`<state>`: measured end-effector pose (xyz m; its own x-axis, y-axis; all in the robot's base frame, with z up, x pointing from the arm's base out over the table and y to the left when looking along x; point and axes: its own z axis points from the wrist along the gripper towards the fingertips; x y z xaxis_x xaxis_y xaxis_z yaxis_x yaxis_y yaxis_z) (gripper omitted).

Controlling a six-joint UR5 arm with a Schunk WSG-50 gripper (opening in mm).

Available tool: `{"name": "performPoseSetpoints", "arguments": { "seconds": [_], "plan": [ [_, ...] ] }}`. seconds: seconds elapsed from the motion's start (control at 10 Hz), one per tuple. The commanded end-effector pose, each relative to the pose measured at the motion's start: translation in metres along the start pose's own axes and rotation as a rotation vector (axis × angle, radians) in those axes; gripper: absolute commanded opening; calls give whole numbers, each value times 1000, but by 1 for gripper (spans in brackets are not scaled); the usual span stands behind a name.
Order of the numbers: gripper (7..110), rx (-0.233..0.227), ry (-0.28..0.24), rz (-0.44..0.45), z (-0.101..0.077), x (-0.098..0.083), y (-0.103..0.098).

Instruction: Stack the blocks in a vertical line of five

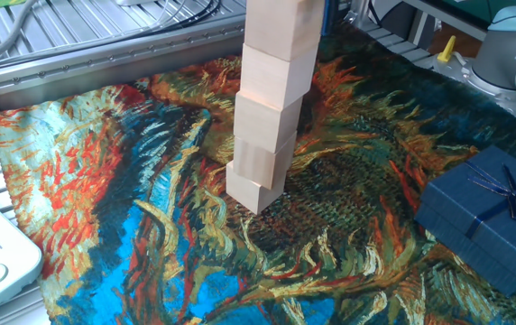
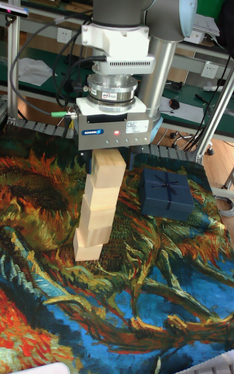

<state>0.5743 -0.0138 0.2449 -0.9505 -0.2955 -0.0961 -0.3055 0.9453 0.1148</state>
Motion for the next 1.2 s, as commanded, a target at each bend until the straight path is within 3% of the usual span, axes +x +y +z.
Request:
{"name": "performPoseSetpoints", "arguments": {
  "seconds": [0.0, 0.2, 0.4, 0.7, 0.9, 1.0, 1.1],
  "plan": [
    [88, 11, -10, -38, -2, -4, -6],
    [88, 11, -12, -41, -11, -8, -9],
    [88, 11, -1, -27, -31, -17, -15],
    [88, -15, 10, 47, -68, -47, -19],
    [88, -30, 7, 78, -88, -68, -33],
    [88, 34, -7, 88, -88, -82, -66],
    [88, 132, -7, 95, -81, -89, -102]
  ]
}}
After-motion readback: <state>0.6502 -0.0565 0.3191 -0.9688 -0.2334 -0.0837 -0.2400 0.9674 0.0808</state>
